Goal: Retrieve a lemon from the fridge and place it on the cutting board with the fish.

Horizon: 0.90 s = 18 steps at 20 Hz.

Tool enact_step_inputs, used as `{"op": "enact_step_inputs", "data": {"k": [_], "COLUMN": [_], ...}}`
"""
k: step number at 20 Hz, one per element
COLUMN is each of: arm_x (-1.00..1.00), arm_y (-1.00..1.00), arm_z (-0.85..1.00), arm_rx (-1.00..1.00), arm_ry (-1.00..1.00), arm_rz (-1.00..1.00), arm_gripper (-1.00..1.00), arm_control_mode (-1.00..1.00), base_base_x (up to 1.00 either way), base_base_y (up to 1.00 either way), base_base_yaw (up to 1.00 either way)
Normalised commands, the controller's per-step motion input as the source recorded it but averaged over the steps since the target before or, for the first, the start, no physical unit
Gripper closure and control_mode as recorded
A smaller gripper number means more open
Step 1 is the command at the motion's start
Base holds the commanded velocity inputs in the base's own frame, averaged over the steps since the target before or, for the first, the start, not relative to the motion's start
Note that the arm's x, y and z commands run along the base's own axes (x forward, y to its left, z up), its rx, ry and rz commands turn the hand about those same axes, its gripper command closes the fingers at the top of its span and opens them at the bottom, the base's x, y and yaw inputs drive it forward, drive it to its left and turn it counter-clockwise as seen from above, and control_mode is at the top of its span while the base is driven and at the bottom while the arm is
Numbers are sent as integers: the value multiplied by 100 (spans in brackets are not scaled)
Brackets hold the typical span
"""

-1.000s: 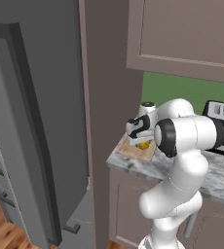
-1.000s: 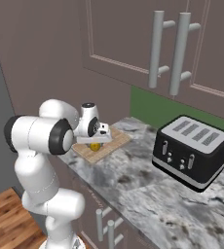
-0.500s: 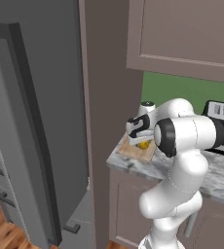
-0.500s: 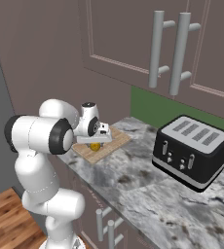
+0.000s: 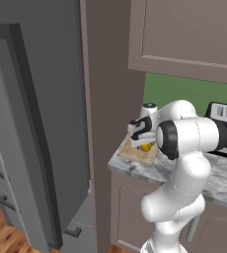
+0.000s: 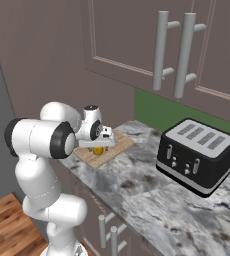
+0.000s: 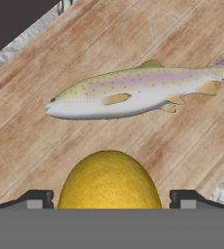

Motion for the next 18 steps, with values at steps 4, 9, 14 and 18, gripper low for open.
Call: {"op": "enact_step_inputs", "data": {"k": [4, 9, 14, 18], "arm_x": [0, -6, -41, -86], "arm_y": [0, 0, 0, 0], "arm_z": [0, 40, 81, 58], "arm_rx": [0, 0, 0, 3], "arm_ry": [0, 0, 0, 0], "arm_rz": [0, 0, 0, 0], "arm_gripper": [-100, -100, -100, -100], "arm_control_mode": [-100, -100, -100, -100], "base_base_x": [0, 0, 0, 0], "base_base_y": [0, 0, 0, 0], "base_base_yaw": [0, 0, 0, 0]}}
